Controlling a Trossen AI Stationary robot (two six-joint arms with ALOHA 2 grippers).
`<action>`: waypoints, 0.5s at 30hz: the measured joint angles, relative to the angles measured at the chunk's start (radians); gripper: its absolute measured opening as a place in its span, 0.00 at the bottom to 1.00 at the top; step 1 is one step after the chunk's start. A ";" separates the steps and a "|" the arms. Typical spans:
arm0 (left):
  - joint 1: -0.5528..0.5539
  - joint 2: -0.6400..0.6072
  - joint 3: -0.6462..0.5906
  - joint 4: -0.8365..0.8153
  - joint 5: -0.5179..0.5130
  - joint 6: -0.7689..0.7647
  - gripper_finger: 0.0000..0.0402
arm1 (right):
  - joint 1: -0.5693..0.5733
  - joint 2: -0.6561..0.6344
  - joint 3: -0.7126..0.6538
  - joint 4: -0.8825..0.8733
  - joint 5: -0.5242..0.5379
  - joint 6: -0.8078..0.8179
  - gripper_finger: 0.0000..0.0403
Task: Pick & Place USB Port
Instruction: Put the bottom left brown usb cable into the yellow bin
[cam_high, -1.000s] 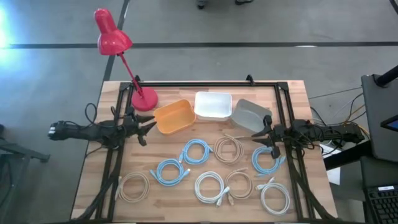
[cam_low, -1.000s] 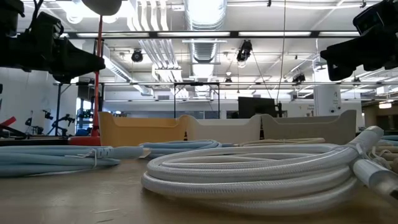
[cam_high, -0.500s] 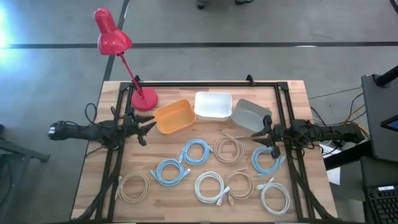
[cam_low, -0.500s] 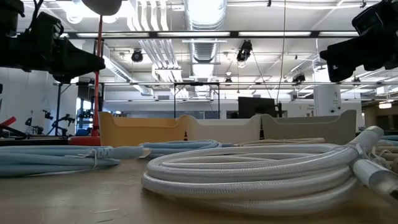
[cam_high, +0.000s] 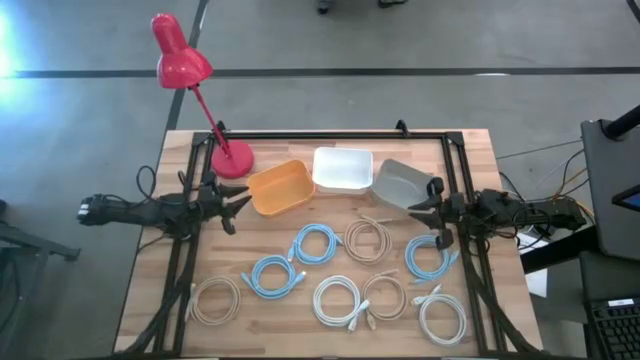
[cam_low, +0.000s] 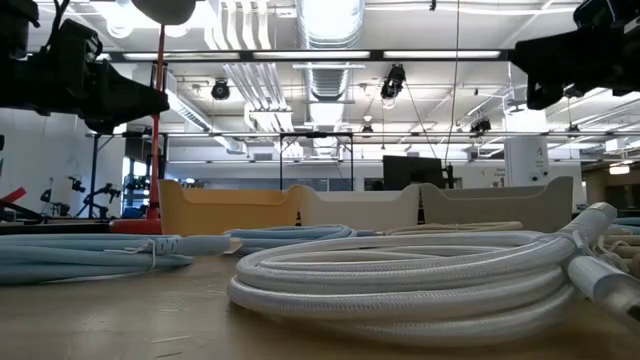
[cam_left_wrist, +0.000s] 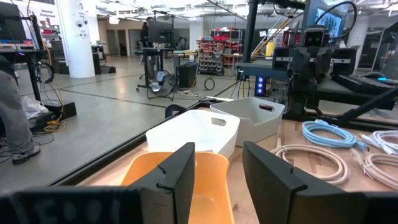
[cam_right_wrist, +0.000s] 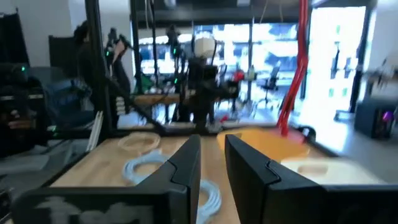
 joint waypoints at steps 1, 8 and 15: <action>0.000 0.000 0.000 0.005 -0.001 0.007 0.35 | 0.000 0.000 0.000 0.025 0.012 -0.011 0.17; 0.000 -0.001 0.000 0.037 -0.011 0.060 0.35 | 0.000 0.014 0.000 0.054 0.091 -0.019 0.24; 0.000 0.001 0.000 0.179 0.017 0.102 0.35 | 0.000 0.076 0.000 0.091 0.129 -0.060 0.35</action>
